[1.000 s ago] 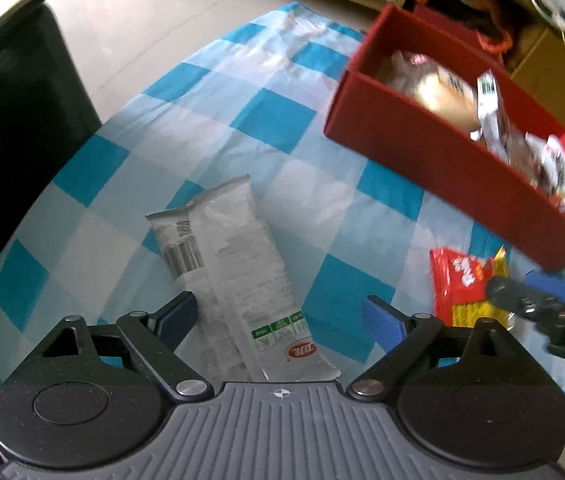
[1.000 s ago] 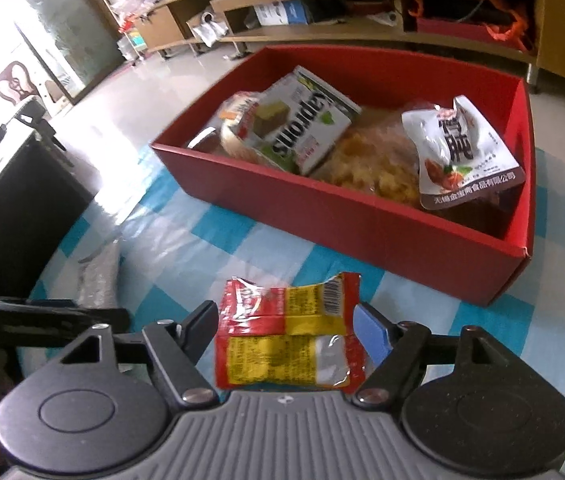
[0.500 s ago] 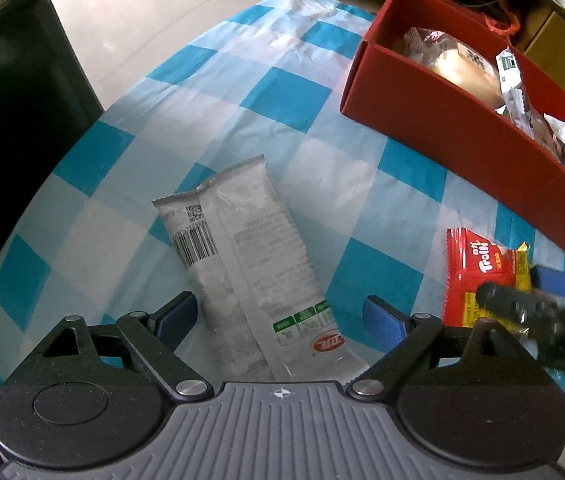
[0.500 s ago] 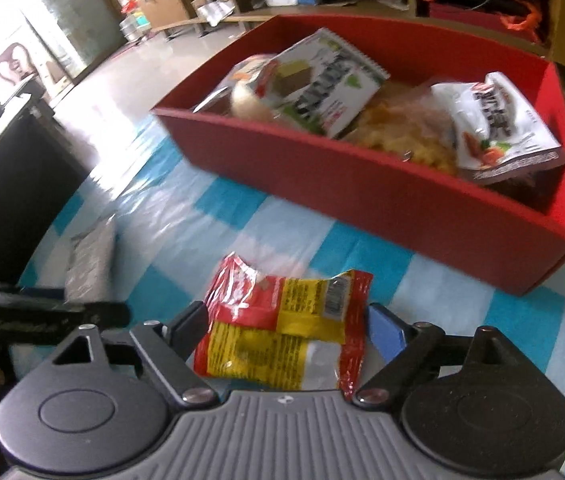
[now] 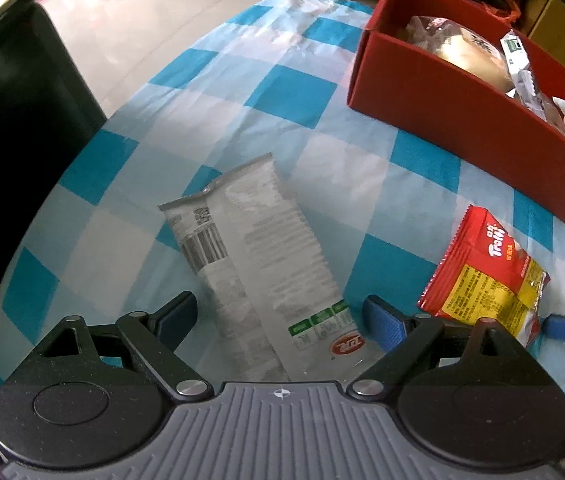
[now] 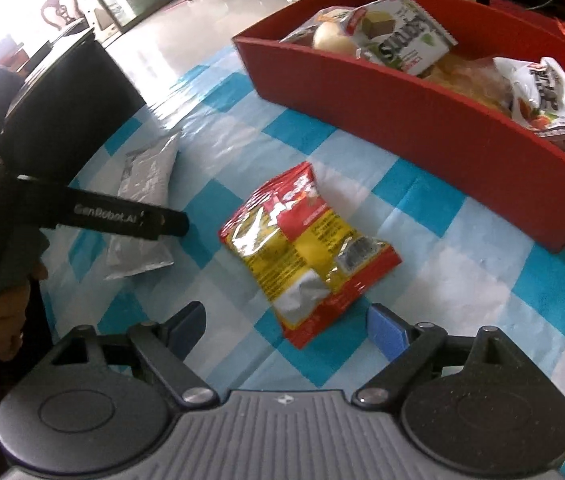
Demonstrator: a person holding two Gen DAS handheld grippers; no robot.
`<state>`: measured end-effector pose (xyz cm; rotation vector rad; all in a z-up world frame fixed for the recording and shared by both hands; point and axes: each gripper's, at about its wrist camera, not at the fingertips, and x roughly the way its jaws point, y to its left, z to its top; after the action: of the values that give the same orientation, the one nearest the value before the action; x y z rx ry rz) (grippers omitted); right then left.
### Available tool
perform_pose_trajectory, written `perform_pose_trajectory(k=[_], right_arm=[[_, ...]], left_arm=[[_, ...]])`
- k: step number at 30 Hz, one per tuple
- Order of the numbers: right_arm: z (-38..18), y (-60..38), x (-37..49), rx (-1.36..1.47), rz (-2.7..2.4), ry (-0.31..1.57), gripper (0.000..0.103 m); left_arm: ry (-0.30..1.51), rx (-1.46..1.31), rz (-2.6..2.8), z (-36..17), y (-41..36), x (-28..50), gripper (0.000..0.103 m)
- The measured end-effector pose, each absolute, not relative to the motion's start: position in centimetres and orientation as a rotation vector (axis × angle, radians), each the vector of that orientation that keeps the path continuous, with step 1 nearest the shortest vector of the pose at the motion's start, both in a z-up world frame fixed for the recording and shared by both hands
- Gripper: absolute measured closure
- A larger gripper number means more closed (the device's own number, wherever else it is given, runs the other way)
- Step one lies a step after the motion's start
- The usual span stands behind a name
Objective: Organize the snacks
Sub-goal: 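Grasp the red-yellow Trolli packet with the right tool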
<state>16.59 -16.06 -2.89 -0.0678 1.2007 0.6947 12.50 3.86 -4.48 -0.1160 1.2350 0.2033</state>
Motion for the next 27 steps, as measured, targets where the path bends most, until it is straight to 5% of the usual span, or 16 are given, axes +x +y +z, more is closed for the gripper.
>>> perform_pose_trajectory(k=[20,27], right_arm=[[-3.3,-13.0,20.1,-0.172,0.702,1.078,0.016],[-4.7,-11.0,18.5,-0.333,0.762,1.025,0.000]], left_arm=[[1.220,-0.064,0.194,-4.5,3.6,12.2,0.004],[1.251,-0.213,0.212,-4.7,6.3,12.6,0.000]])
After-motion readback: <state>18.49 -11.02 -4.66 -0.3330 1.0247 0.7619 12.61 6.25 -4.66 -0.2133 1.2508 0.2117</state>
